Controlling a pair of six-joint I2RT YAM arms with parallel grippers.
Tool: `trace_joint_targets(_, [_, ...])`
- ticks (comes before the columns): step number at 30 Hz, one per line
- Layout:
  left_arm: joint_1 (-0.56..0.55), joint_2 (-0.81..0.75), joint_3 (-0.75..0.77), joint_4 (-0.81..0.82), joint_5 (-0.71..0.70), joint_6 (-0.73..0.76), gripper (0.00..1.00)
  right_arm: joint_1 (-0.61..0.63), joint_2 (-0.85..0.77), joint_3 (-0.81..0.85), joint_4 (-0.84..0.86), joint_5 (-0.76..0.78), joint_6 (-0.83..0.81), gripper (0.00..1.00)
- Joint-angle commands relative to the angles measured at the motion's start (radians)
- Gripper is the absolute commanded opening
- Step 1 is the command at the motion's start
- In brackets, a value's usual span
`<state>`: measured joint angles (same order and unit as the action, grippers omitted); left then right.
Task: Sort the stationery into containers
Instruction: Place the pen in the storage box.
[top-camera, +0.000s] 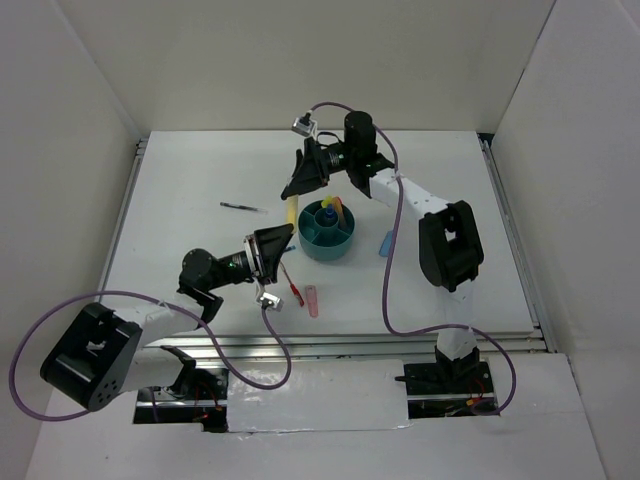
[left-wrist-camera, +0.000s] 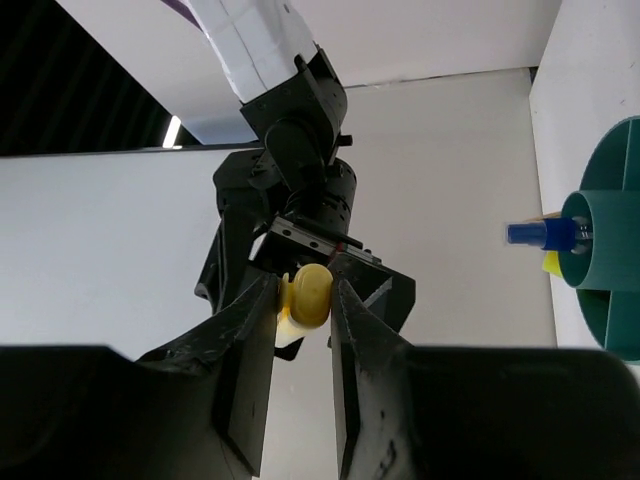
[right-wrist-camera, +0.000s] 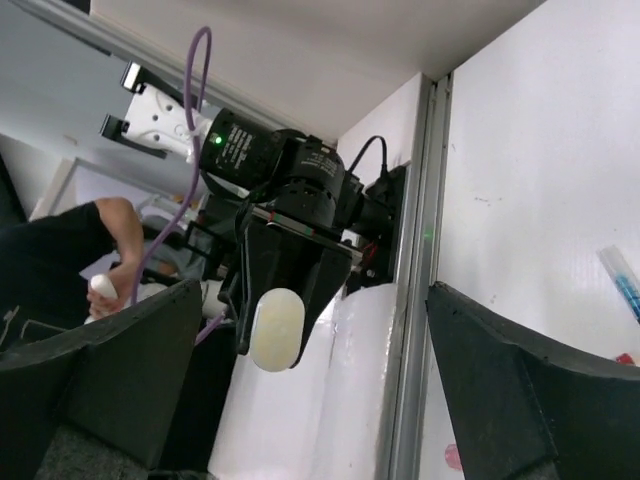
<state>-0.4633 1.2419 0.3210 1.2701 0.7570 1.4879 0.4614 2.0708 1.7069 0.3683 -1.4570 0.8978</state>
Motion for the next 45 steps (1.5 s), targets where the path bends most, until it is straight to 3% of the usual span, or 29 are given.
trace_joint_targets(1, [-0.008,0.011,0.020,0.399,0.045,-0.020,0.00,-0.027,-0.049,-0.010,-0.011,0.052,-0.019,1.00])
trace_joint_targets(4, [-0.009,-0.024,0.012,0.385,0.039,-0.057,0.00,-0.095,-0.070,0.008,-0.076,0.157,-0.087,1.00])
trace_joint_targets(6, [-0.012,-0.077,0.010,0.315,0.027,-0.104,0.00,-0.134,-0.086,0.088,-0.297,0.310,-0.279,1.00])
trace_joint_targets(7, [-0.015,-0.100,0.024,0.277,0.015,-0.124,0.00,-0.174,-0.109,0.136,-0.416,0.369,-0.401,1.00])
trace_joint_targets(10, [-0.054,-0.206,0.084,0.068,-0.059,-0.198,0.00,-0.240,-0.164,0.181,-0.496,0.555,-0.506,1.00])
trace_joint_targets(14, [-0.116,-0.324,0.214,-0.316,-0.178,-0.415,0.00,-0.335,-0.210,0.169,-0.471,0.595,-0.505,1.00])
trace_joint_targets(16, [-0.126,-0.332,0.318,-0.432,-0.217,-0.519,0.00,-0.371,-0.230,0.136,-0.489,0.603,-0.526,1.00])
trace_joint_targets(24, [-0.089,-0.182,0.695,-0.889,-0.262,-1.050,0.00,-0.441,-0.374,-0.067,-0.526,0.601,-0.579,1.00])
trace_joint_targets(34, [-0.031,0.098,0.951,-1.021,-0.127,-1.518,0.00,-0.500,-0.429,-0.168,-0.540,0.598,-0.586,1.00])
trace_joint_targets(45, [-0.043,0.286,0.963,-0.942,-0.166,-1.654,0.00,-0.529,-0.419,-0.184,-0.526,0.587,-0.571,1.00])
